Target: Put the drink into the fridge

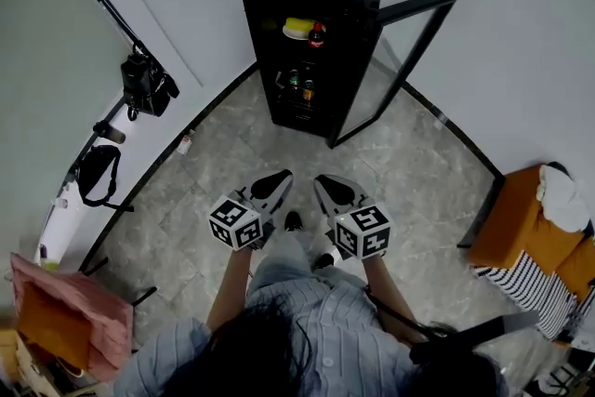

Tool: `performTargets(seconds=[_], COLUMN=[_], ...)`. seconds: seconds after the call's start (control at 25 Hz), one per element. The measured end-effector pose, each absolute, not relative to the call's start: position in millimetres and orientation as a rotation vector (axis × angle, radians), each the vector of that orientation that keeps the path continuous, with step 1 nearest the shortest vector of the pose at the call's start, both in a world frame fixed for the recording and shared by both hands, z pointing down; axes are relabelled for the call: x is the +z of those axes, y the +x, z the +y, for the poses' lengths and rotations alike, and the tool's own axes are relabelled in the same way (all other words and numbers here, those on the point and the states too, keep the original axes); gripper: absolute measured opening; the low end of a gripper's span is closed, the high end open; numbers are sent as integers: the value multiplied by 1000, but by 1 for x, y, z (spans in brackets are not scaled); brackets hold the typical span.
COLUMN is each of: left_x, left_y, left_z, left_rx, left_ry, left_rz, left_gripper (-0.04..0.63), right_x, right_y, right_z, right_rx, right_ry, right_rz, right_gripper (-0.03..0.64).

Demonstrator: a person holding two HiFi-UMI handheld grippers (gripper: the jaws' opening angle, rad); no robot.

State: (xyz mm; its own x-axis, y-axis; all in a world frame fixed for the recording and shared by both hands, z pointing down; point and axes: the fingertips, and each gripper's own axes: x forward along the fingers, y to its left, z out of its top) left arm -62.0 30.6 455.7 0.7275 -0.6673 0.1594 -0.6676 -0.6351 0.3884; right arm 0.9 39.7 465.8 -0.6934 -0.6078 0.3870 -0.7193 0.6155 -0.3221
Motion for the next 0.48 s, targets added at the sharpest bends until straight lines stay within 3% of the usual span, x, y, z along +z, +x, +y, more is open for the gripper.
performTargets(seconds=[0.48], left_x=[448], left_y=[-21], left_z=[128], left_rx=[27], left_ry=[2528], left_rz=[-1014], left_gripper=[18], right_x=[468], right_y=[37], right_z=[128], right_rx=[696], right_ry=[1071], right_rz=[-2639], right_gripper=[35])
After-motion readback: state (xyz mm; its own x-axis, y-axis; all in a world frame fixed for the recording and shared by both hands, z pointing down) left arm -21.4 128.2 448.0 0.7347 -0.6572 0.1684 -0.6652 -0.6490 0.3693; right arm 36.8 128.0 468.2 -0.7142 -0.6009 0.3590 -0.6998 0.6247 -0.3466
